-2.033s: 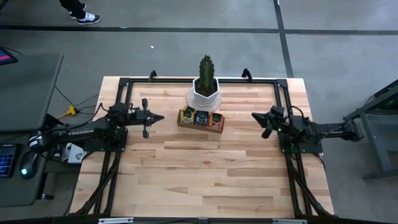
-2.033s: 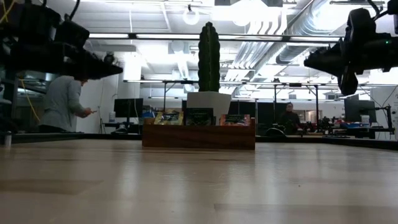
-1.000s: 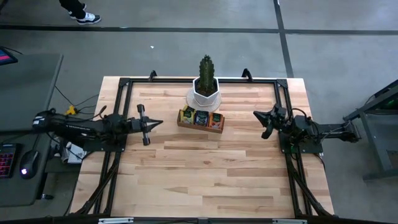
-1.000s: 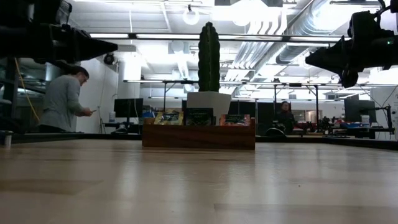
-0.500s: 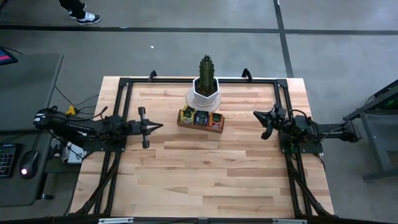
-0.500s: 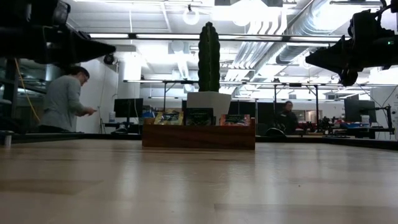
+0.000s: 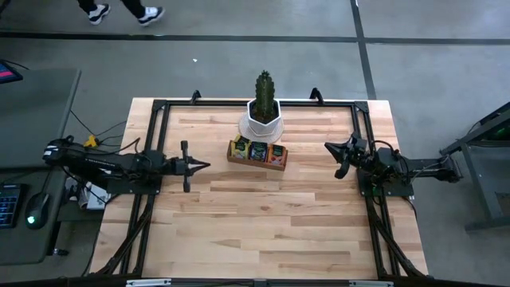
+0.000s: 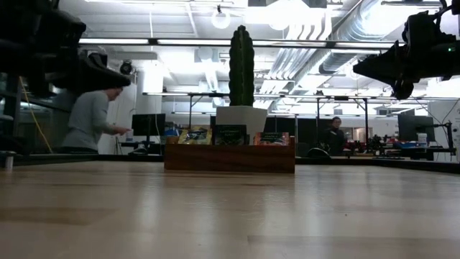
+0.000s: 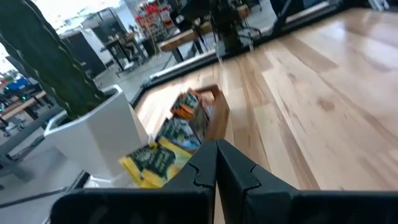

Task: Pick & Place Tea
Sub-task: Return to Home Position

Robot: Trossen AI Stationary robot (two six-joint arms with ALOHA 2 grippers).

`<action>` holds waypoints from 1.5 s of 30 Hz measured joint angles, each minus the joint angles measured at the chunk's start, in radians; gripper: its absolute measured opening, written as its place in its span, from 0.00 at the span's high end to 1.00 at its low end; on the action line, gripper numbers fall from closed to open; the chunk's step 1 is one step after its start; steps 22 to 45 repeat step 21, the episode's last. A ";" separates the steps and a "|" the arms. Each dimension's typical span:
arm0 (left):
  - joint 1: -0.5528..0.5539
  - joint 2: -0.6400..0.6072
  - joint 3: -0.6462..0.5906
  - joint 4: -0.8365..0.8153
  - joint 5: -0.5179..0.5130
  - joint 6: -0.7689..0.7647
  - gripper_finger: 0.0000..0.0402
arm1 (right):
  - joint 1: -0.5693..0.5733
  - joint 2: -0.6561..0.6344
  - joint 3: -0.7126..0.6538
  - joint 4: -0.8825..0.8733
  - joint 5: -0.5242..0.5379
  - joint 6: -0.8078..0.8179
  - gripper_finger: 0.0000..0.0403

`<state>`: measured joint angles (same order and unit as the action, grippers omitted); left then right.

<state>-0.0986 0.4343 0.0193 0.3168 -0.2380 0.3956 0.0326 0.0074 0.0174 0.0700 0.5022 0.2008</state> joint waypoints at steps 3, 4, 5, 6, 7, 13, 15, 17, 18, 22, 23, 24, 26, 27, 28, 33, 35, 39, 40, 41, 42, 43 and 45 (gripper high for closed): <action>0.000 0.000 0.000 -0.038 0.000 0.000 1.00 | 0.000 0.000 0.000 0.000 0.000 0.000 0.98; 0.000 0.000 0.000 -0.053 0.000 0.000 1.00 | 0.000 0.000 0.000 0.000 0.000 0.000 0.98; 0.000 0.000 0.000 -0.065 0.000 0.000 1.00 | 0.000 0.000 0.000 0.000 0.000 0.000 0.98; 0.000 0.000 0.000 -0.077 0.000 0.000 1.00 | 0.000 0.000 0.000 0.000 0.000 0.000 0.99; 0.000 0.000 0.000 -0.088 0.000 0.000 1.00 | 0.000 0.000 0.000 0.000 0.000 0.000 0.99; 0.000 0.000 0.000 -0.152 0.001 0.000 1.00 | 0.000 0.000 0.000 0.001 0.000 0.000 0.98; 0.000 0.000 0.000 -0.167 0.001 0.000 1.00 | 0.000 0.000 0.000 0.001 0.000 0.000 0.98; 0.000 0.000 0.000 -0.171 0.001 0.000 1.00 | 0.000 0.000 0.000 0.001 0.000 0.000 0.98; 0.000 0.000 0.000 -0.171 0.001 0.000 1.00 | 0.000 0.000 0.000 0.001 0.000 0.000 0.98; 0.000 0.000 0.000 -0.171 0.001 0.000 1.00 | 0.000 0.000 0.000 0.001 0.000 0.000 0.99; 0.000 0.000 0.000 -0.171 0.001 0.000 1.00 | 0.000 0.000 0.000 0.001 0.000 0.000 0.99; 0.000 0.000 0.000 -0.171 0.001 0.000 1.00 | 0.000 0.000 0.000 0.001 0.000 0.000 0.99; 0.000 0.000 0.000 -0.171 0.001 0.000 1.00 | 0.000 0.000 0.000 0.001 0.000 0.000 0.99; 0.000 0.000 0.000 -0.171 0.001 0.000 1.00 | 0.000 0.000 0.000 0.001 0.000 0.000 0.99; 0.000 0.000 0.000 -0.171 0.001 0.000 1.00 | 0.000 0.000 0.000 0.001 0.000 0.000 0.99; 0.000 0.000 0.000 -0.171 0.001 0.000 1.00 | 0.000 0.000 0.000 0.001 0.000 0.000 0.99; 0.000 0.000 0.000 -0.171 0.001 0.000 1.00 | 0.000 0.000 0.000 0.001 0.000 0.000 0.99; 0.000 0.000 0.000 -0.171 0.001 0.000 1.00 | 0.000 0.000 0.000 0.001 0.000 0.000 0.99; 0.000 0.000 0.000 -0.171 0.001 0.000 1.00 | 0.000 0.000 0.000 0.001 0.000 0.000 0.99; 0.000 0.000 0.000 -0.171 0.001 0.000 1.00 | 0.000 0.000 0.000 0.001 0.000 0.000 0.99; 0.000 0.000 0.000 -0.171 0.001 0.000 1.00 | 0.000 0.000 0.000 0.001 0.000 0.000 0.99; 0.000 0.000 0.000 -0.171 0.001 0.000 1.00 | 0.000 0.000 0.000 0.001 0.000 0.000 0.99; 0.000 0.000 0.000 -0.171 0.001 0.000 1.00 | 0.000 0.000 0.000 0.001 0.000 0.000 0.99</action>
